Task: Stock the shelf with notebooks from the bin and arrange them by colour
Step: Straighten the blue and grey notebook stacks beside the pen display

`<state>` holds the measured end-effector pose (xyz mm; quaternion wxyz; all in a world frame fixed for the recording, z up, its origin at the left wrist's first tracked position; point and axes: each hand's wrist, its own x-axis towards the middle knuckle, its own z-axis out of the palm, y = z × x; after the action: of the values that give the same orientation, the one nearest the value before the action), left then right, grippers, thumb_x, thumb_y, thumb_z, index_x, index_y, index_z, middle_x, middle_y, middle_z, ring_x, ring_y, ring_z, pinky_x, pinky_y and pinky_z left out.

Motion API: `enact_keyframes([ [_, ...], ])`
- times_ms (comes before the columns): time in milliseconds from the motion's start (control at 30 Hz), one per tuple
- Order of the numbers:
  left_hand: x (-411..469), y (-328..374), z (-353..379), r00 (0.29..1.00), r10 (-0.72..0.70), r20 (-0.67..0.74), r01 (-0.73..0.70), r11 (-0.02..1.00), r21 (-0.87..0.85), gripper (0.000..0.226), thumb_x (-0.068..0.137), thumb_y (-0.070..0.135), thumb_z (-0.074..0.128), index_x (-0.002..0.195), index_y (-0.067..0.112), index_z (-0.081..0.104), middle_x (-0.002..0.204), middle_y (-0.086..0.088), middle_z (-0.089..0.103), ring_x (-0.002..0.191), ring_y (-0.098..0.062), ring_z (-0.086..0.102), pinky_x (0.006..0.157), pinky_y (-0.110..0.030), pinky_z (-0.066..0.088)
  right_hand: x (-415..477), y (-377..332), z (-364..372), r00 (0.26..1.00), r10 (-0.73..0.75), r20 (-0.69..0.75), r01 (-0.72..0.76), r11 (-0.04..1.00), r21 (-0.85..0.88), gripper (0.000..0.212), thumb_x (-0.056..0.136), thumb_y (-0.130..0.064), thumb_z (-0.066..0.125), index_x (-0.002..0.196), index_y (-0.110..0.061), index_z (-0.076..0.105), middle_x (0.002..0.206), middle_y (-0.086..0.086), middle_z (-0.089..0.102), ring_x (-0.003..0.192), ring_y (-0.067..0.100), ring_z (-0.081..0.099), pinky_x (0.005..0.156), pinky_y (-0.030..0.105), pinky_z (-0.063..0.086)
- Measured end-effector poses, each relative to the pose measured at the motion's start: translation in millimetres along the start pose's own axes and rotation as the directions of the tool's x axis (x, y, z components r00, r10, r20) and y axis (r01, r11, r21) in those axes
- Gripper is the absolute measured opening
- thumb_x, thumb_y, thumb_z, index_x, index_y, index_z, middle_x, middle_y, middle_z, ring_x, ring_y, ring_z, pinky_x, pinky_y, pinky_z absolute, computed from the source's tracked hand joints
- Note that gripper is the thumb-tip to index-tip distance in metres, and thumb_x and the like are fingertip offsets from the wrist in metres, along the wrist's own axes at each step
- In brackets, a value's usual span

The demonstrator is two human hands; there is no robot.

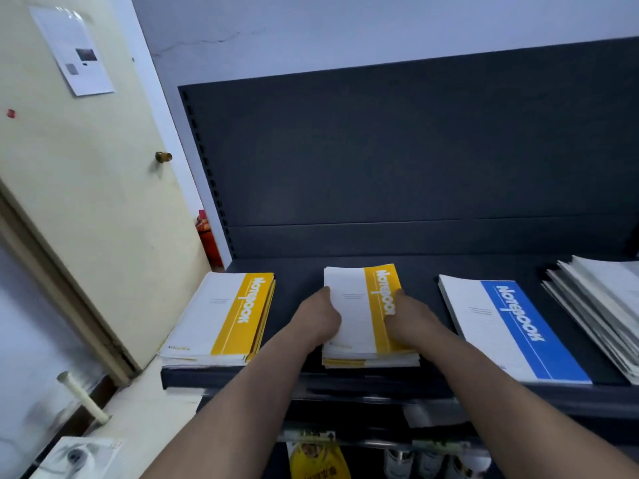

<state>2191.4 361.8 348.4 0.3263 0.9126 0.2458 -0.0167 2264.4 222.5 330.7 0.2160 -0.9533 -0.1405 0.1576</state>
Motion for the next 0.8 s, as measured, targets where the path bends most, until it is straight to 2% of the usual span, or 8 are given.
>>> enact_keyframes([
  [100, -2, -13, -16, 0.997, -0.059, -0.043, 0.062, 0.994, 0.088, 0.034, 0.094, 0.005, 0.038, 0.126, 0.008, 0.050, 0.126, -0.012, 0.055, 0.111, -0.026, 0.054, 0.084, -0.030, 0.045, -2, -20, 11, 0.997, -0.067, 0.027, 0.066, 0.997, 0.031, 0.042, 0.093, -0.015, 0.042, 0.134, -0.008, 0.036, 0.128, 0.012, 0.053, 0.113, 0.029, 0.054, 0.084, 0.032, 0.047],
  [233, -4, -31, -35, 0.995, -0.092, -0.047, 0.100, 0.972, 0.213, 0.030, 0.095, 0.003, 0.038, 0.121, 0.003, 0.052, 0.125, -0.014, 0.056, 0.113, -0.028, 0.055, 0.079, -0.028, 0.043, -6, -45, 25, 0.992, -0.113, 0.061, 0.110, 0.993, 0.043, 0.041, 0.094, -0.015, 0.040, 0.135, -0.012, 0.035, 0.122, 0.009, 0.054, 0.105, 0.024, 0.056, 0.080, 0.032, 0.049],
  [467, -3, -48, -48, 0.995, -0.086, -0.047, 0.096, 0.953, 0.287, 0.028, 0.096, 0.006, 0.041, 0.121, 0.005, 0.051, 0.125, -0.012, 0.055, 0.104, -0.023, 0.055, 0.074, -0.026, 0.042, -8, -65, 33, 0.991, -0.125, 0.053, 0.122, 0.991, 0.046, 0.036, 0.094, -0.016, 0.041, 0.129, -0.014, 0.040, 0.118, 0.007, 0.055, 0.094, 0.021, 0.054, 0.074, 0.031, 0.047],
  [567, -5, -43, -48, 0.997, -0.029, -0.077, 0.055, 0.930, 0.364, 0.027, 0.095, 0.006, 0.043, 0.119, 0.006, 0.054, 0.123, -0.012, 0.058, 0.106, -0.023, 0.057, 0.078, -0.029, 0.046, -12, -65, 30, 0.990, -0.133, 0.043, 0.129, 0.989, 0.073, 0.033, 0.093, -0.020, 0.042, 0.126, -0.018, 0.045, 0.122, 0.006, 0.056, 0.102, 0.023, 0.057, 0.081, 0.032, 0.049],
  [667, -5, -21, -40, 0.980, 0.141, -0.141, -0.065, 0.893, 0.444, 0.026, 0.093, 0.008, 0.045, 0.117, 0.006, 0.056, 0.123, -0.014, 0.058, 0.114, -0.029, 0.055, 0.089, -0.035, 0.047, -19, -54, 16, 0.987, -0.162, -0.013, 0.162, 0.981, 0.111, 0.035, 0.095, -0.024, 0.044, 0.130, -0.021, 0.046, 0.132, 0.005, 0.053, 0.115, 0.024, 0.054, 0.091, 0.034, 0.047],
  [800, 3, 20, -9, 0.970, 0.234, -0.061, -0.205, 0.929, 0.307, 0.036, 0.093, 0.010, 0.050, 0.128, 0.010, 0.056, 0.130, -0.012, 0.057, 0.119, -0.030, 0.054, 0.094, -0.036, 0.047, -28, -14, -13, 0.981, -0.136, -0.142, 0.140, 0.990, 0.019, 0.053, 0.095, -0.027, 0.050, 0.144, -0.016, 0.035, 0.145, 0.010, 0.041, 0.132, 0.028, 0.040, 0.105, 0.037, 0.039],
])
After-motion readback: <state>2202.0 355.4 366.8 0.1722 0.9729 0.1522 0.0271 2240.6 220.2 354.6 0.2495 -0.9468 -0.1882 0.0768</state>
